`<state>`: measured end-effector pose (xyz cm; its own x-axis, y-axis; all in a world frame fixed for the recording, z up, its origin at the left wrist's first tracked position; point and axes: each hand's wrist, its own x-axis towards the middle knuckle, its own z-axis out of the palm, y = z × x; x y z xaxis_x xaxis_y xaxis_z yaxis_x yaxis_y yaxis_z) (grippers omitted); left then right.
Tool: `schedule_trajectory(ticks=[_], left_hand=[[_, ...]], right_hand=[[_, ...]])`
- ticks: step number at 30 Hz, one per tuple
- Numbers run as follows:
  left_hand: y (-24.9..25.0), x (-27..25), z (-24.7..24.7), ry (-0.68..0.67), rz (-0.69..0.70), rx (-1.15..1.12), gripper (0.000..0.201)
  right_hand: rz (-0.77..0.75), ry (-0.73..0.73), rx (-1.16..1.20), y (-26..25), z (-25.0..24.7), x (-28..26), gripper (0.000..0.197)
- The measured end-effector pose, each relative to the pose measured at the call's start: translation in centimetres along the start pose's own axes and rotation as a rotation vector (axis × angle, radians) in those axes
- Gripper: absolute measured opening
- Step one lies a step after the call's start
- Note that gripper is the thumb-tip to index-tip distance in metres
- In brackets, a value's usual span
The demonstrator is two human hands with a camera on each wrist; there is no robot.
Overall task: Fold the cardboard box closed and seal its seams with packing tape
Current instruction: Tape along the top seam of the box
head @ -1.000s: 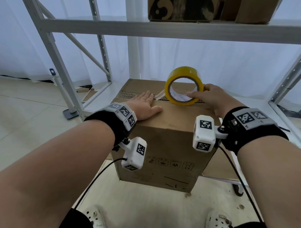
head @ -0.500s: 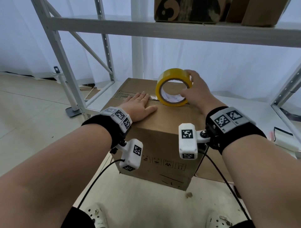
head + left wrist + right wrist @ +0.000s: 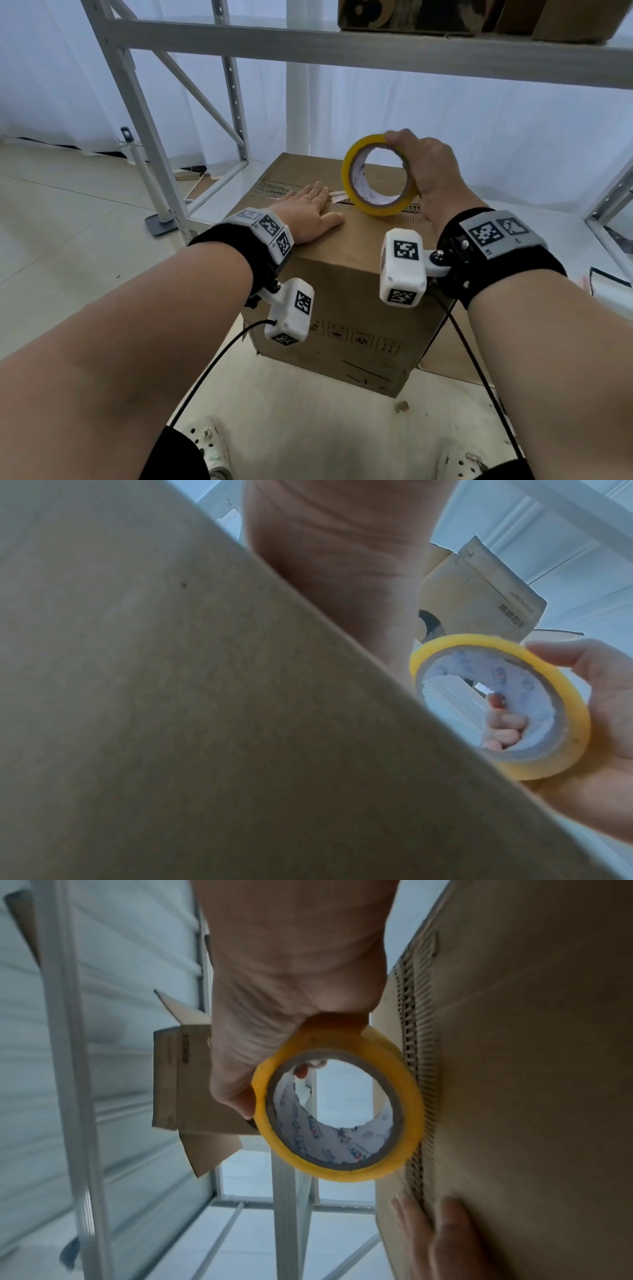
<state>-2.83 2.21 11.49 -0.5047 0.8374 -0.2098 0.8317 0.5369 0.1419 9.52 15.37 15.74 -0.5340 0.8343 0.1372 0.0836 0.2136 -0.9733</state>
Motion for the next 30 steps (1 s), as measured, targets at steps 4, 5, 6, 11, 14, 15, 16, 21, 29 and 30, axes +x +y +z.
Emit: schedule_trajectory(ticks=[4,5,6,11,14,15,16,21,29,30], left_hand=[[0.1,0.0,0.0,-0.003,-0.003,0.006,0.073],[0.2,0.0,0.0,-0.004,-0.004,0.005,0.073],[0.2,0.0,0.1,-0.005,-0.006,0.004,0.073],[0.5,0.0,0.0,-0.013,-0.023,0.013,0.074],[0.8,-0.2,0.2,-0.021,-0.046,0.028,0.076],[1.1,-0.1,0.2,-0.019,-0.060,0.036,0.077],[1.4,0.0,0.2,-0.019,-0.077,0.044,0.078],[4.6,0.5,0.3,-0.041,-0.044,0.077,0.086],[-0.2,-0.1,-0.4,-0.056,0.060,0.022,0.061],[-1.2,-0.3,-0.5,-0.053,0.040,0.022,0.060]], right_hand=[[-0.122,0.017,0.003,-1.6,-0.7,0.3,0.050],[-0.155,0.016,-0.020,-1.8,-1.0,0.4,0.049],[-0.170,0.010,-0.053,-1.8,-1.2,0.5,0.047],[-0.164,-0.017,-0.255,-1.0,-2.2,0.6,0.040],[-0.208,-0.041,-0.400,-0.9,-2.8,0.6,0.032],[-0.245,-0.023,-0.459,-1.0,-3.0,0.6,0.030],[-0.277,-0.001,-0.494,-1.1,-2.9,0.4,0.028],[-0.251,-0.028,-0.607,-0.8,-0.8,-0.8,0.037],[-0.218,0.040,-0.624,-0.2,-1.4,-1.4,0.046],[-0.209,0.037,-0.615,-0.2,-1.4,-1.4,0.045]])
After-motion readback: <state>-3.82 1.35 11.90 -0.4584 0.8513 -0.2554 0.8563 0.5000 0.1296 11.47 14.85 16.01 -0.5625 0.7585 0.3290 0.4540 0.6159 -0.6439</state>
